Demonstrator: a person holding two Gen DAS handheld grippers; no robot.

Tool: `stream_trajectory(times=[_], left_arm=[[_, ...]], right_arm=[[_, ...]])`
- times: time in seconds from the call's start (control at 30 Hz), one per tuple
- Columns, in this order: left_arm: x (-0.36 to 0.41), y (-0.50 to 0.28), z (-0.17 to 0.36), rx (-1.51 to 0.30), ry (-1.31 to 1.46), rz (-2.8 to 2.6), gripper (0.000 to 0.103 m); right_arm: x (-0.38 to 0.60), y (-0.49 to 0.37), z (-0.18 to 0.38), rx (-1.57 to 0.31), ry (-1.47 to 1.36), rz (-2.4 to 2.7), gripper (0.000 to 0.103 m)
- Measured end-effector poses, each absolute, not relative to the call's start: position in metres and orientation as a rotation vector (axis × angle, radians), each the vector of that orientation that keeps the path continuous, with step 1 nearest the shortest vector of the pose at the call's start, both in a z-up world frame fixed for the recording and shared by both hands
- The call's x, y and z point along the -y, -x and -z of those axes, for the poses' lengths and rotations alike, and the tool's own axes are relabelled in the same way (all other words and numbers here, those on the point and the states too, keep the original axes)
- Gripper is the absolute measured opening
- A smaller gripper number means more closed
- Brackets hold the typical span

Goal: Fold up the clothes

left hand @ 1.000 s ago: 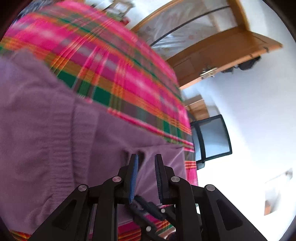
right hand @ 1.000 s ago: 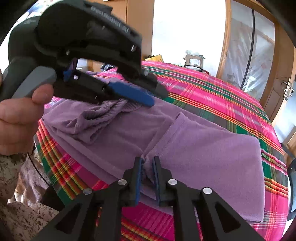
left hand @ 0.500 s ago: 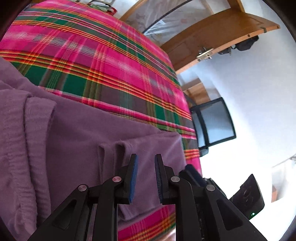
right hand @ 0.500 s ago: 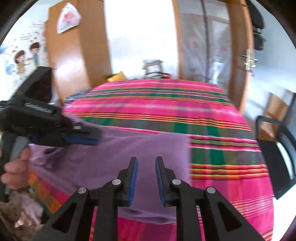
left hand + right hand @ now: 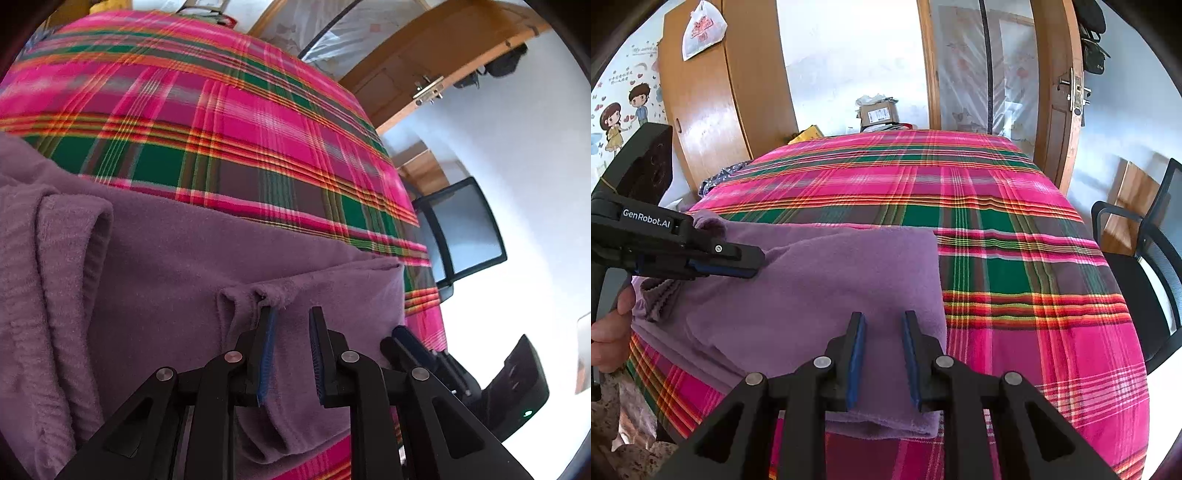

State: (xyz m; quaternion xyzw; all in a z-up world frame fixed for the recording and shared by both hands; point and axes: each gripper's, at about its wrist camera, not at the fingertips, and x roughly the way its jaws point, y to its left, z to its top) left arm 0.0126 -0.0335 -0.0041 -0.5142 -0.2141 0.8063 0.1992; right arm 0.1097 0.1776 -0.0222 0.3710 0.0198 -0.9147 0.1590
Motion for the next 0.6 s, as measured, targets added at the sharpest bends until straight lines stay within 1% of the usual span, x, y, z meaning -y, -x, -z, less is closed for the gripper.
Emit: stream_trajectory(times=[0.13, 0.17, 0.23, 0.4, 0.6], left_arm=[[0.023, -0.021, -0.001, 0.474, 1.411, -2.321, 0.019], [0.023, -0.022, -0.001, 0.471, 1.413, -2.322, 0.019], [0.02, -0.026, -0.003, 0.437, 1.392, -2.357, 0.019], [0.019, -0.031, -0.004, 0.398, 1.375, -2.378, 0.02], [0.021, -0.043, -0.01, 0.345, 1.347, -2.427, 0.02]], right_arm=[[-0.174, -0.115, 0.012, -0.104, -1.01, 2.643, 0.021], [-0.173, -0.118, 0.01, -0.106, -0.993, 2.642, 0.022], [-0.171, -0.12, 0.011, -0.113, -1.0, 2.631, 0.028], [-0.173, -0.119, 0.025, -0.115, -1.062, 2.631, 0.028], [-0.163, -0.128, 0.013, -0.159, -1.024, 2.662, 0.029]])
